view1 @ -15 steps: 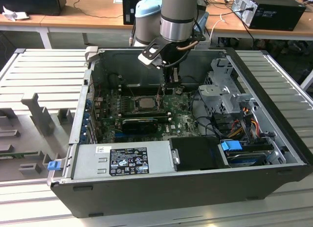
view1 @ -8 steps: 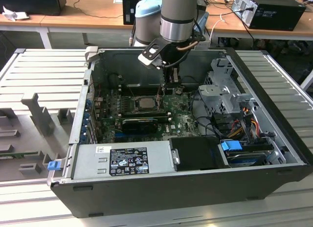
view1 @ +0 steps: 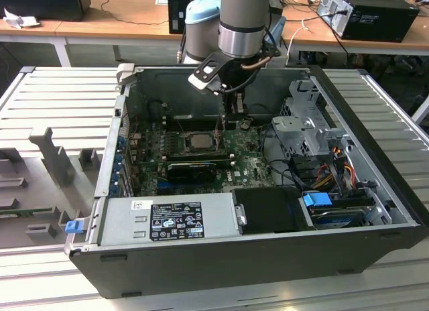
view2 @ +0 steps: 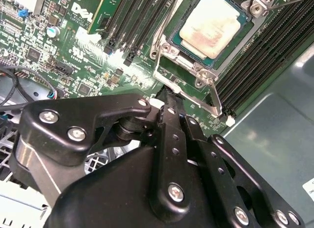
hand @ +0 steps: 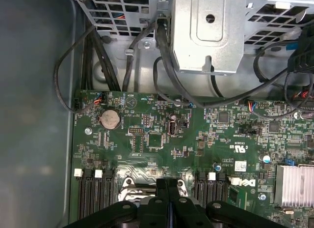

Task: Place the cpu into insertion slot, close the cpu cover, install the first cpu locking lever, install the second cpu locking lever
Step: 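Close the cpu cover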

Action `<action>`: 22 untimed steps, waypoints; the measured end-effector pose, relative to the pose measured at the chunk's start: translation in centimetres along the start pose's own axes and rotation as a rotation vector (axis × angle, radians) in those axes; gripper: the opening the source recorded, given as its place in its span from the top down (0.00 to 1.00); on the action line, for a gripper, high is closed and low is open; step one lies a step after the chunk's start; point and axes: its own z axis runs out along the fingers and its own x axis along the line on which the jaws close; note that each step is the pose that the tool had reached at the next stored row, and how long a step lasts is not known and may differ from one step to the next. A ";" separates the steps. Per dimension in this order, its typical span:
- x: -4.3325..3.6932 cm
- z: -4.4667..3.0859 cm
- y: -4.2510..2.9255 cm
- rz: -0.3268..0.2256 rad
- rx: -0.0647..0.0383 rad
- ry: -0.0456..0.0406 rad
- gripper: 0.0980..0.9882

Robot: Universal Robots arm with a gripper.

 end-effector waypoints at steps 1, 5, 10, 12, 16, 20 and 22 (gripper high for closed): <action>0.00 0.02 -0.07 0.000 0.000 0.0000 0.99; 0.01 0.11 -0.18 0.000 0.000 0.0001 0.99; 0.02 0.13 -0.37 0.000 0.000 0.0001 0.99; 0.02 0.14 -0.55 0.000 0.000 0.0002 0.99; 0.04 0.13 -0.95 0.000 0.000 0.0001 0.99; 0.05 0.13 -1.23 0.000 0.000 0.0001 0.99; 0.06 0.13 -1.38 0.000 0.000 0.0001 0.99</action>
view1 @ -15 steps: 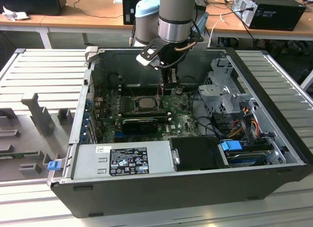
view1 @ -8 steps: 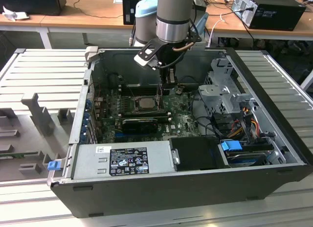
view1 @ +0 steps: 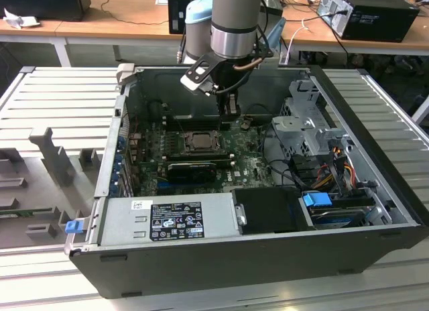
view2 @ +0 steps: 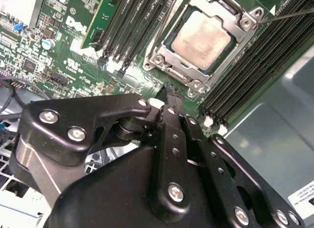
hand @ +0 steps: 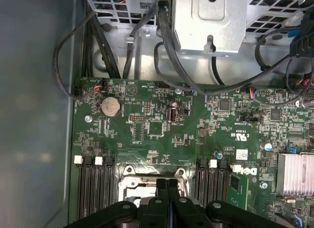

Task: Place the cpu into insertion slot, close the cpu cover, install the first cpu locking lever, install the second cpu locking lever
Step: 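Close the cpu cover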

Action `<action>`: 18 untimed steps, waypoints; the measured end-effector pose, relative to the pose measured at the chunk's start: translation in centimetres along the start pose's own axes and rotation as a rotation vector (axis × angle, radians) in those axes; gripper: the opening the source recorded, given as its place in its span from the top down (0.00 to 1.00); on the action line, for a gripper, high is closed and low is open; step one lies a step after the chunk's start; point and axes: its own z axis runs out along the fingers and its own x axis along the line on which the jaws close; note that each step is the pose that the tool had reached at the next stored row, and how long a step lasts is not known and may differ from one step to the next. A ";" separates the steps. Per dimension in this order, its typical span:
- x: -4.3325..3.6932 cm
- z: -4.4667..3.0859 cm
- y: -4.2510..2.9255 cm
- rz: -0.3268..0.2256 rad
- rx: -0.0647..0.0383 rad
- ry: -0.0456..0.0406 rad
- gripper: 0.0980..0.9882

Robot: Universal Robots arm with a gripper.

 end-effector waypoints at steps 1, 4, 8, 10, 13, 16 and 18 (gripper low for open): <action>0.01 0.00 -0.13 0.000 0.000 0.0001 0.99; 0.01 0.04 -0.21 0.000 0.000 0.0000 0.99; 0.02 0.06 -0.30 0.000 0.000 0.0000 0.99; 0.02 0.07 -0.31 0.000 0.000 0.0000 0.99; 0.02 0.09 -0.36 0.000 0.000 0.0000 0.99; 0.03 0.12 -0.45 0.000 0.000 0.0000 0.99; 0.04 0.14 -0.70 0.000 0.000 0.0011 0.99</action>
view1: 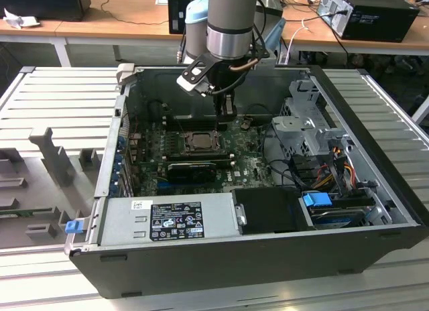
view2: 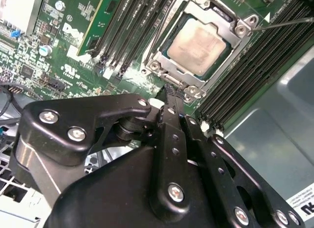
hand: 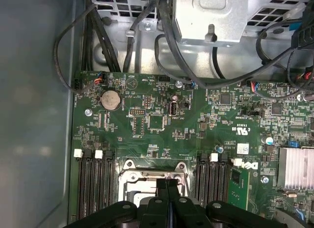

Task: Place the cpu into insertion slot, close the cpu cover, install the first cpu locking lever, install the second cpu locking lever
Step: 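Close the cpu cover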

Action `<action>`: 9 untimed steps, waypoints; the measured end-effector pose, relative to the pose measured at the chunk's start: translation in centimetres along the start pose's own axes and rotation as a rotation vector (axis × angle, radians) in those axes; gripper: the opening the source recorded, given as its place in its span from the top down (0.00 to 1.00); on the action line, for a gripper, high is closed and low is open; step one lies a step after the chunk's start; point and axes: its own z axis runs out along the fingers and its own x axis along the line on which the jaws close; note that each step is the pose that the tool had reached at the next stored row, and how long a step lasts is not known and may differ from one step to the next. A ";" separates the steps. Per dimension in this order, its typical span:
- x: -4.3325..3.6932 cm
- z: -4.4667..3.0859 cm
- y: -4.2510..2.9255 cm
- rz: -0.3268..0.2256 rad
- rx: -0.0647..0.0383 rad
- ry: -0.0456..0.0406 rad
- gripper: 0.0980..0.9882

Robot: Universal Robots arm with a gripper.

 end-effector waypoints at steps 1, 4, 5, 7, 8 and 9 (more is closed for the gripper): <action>0.01 0.02 -0.23 0.000 0.000 0.0034 0.99; 0.02 0.08 -0.53 0.000 0.000 0.0056 0.99; 0.03 0.10 -0.62 0.000 0.000 0.0056 0.99; 0.06 0.19 -1.17 0.000 0.000 0.0070 0.99; 0.06 0.25 -1.36 0.000 0.000 0.0072 0.99; 0.08 0.32 -1.57 0.000 0.000 0.0074 0.99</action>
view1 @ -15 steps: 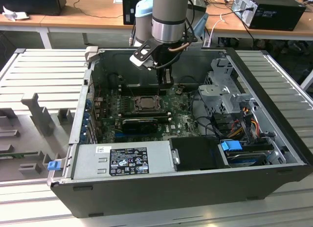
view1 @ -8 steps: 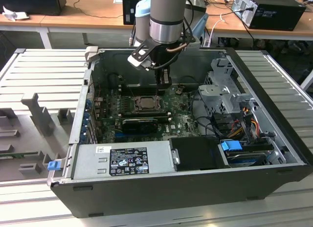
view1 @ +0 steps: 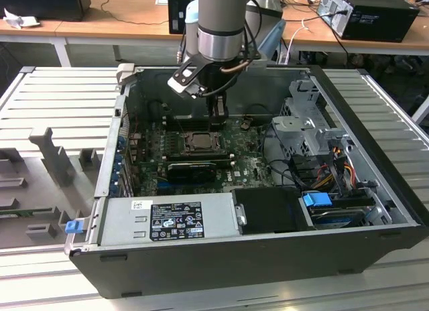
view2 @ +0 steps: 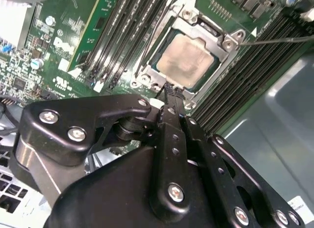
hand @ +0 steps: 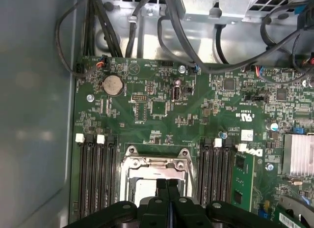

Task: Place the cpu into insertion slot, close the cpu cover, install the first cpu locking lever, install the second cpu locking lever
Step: 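Close the cpu cover, then install the first cpu locking lever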

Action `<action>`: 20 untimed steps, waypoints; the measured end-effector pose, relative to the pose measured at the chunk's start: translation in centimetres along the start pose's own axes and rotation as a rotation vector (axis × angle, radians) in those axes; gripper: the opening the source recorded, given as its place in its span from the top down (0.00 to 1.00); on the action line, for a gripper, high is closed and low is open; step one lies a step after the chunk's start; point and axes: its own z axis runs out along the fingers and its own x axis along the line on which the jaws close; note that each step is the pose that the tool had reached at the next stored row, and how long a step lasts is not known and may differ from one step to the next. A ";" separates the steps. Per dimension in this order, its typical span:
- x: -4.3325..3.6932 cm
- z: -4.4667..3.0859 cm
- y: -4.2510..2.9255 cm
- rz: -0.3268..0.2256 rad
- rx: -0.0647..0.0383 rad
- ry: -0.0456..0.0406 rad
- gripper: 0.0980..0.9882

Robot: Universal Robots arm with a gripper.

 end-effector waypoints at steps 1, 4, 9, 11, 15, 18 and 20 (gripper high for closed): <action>0.00 0.06 -0.18 0.000 0.000 -0.0001 0.99; 0.02 0.21 -0.55 0.000 0.000 0.0003 0.99; 0.04 0.26 -0.82 0.000 0.000 0.0016 0.99; 0.04 0.29 -0.92 0.000 0.000 0.0024 0.99; 0.06 0.34 -1.20 0.000 0.000 0.0038 0.99; 0.06 0.33 -1.30 0.000 0.000 0.0037 0.99; 0.06 0.33 -1.30 0.000 0.000 0.0039 0.99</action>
